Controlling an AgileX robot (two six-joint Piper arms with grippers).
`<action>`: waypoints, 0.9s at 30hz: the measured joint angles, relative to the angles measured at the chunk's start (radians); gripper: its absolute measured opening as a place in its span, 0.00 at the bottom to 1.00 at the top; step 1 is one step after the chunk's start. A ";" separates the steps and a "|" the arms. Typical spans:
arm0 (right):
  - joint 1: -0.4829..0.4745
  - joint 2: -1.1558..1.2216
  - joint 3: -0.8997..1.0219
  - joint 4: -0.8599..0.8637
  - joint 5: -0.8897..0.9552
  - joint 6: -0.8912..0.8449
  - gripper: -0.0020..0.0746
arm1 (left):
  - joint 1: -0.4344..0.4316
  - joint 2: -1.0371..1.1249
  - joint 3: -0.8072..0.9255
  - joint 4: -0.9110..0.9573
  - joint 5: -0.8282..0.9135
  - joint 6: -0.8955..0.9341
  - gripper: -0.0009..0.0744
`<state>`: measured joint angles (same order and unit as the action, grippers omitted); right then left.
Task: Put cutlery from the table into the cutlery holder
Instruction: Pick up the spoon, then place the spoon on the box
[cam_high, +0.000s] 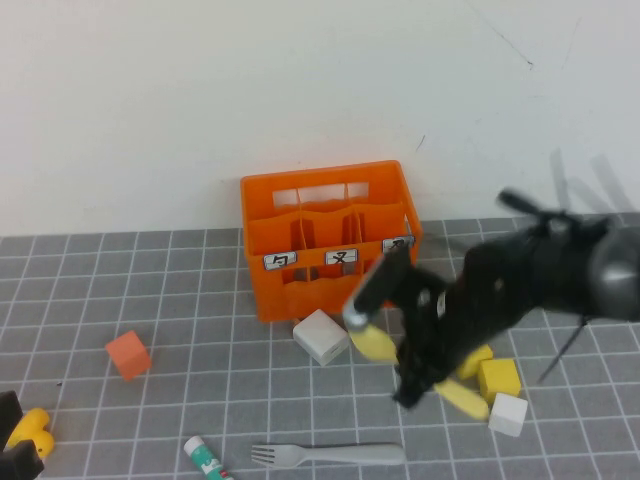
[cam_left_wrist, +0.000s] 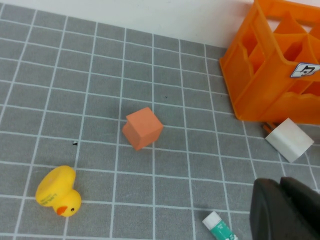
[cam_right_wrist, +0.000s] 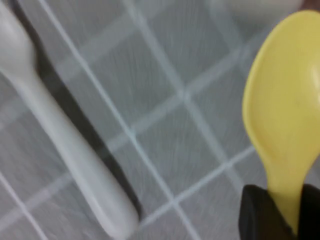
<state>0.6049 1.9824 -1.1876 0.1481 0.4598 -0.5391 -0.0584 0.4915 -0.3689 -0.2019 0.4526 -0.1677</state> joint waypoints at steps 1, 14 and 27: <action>0.005 -0.038 0.000 0.020 -0.006 -0.020 0.19 | 0.000 0.000 0.000 -0.001 -0.002 0.000 0.01; 0.021 -0.318 0.000 0.404 -0.503 -0.183 0.19 | 0.000 0.000 0.000 -0.002 -0.004 0.000 0.01; 0.028 -0.134 -0.058 -0.034 -0.976 0.373 0.19 | 0.000 0.000 0.000 -0.005 -0.006 0.016 0.01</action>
<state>0.6324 1.8479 -1.2460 0.1138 -0.5160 -0.1659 -0.0584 0.4915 -0.3689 -0.2067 0.4465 -0.1514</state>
